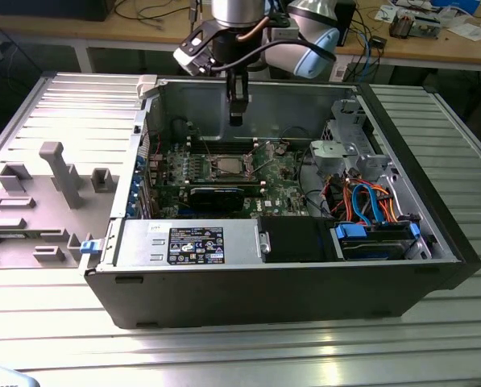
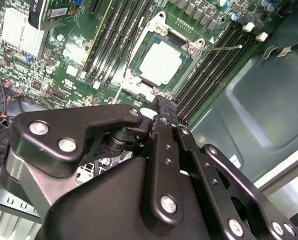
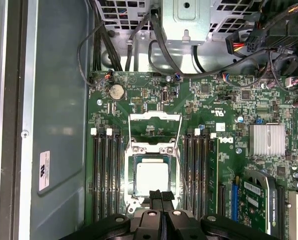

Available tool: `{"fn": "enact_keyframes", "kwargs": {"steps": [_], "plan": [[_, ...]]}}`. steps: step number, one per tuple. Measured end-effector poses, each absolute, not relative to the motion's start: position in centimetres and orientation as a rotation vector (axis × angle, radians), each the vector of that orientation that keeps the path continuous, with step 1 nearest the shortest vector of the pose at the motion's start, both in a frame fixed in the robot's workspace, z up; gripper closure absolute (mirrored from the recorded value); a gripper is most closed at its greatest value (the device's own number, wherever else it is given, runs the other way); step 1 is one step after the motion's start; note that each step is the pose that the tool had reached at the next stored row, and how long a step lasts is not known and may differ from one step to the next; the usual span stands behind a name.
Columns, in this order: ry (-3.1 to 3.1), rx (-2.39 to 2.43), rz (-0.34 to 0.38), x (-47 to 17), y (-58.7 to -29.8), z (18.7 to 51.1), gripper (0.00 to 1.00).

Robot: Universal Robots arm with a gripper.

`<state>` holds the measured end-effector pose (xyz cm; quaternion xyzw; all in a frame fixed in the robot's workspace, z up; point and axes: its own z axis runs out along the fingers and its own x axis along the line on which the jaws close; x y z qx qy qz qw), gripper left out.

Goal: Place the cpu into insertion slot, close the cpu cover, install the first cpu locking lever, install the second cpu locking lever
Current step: 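Close the cpu cover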

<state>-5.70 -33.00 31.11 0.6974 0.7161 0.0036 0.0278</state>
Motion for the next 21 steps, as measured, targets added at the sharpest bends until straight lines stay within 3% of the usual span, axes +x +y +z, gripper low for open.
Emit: {"fn": "enact_keyframes", "kwargs": {"steps": [21], "plan": [[2.211,2.153,0.011,-4.6,-33.0,31.1,0.89]]}}
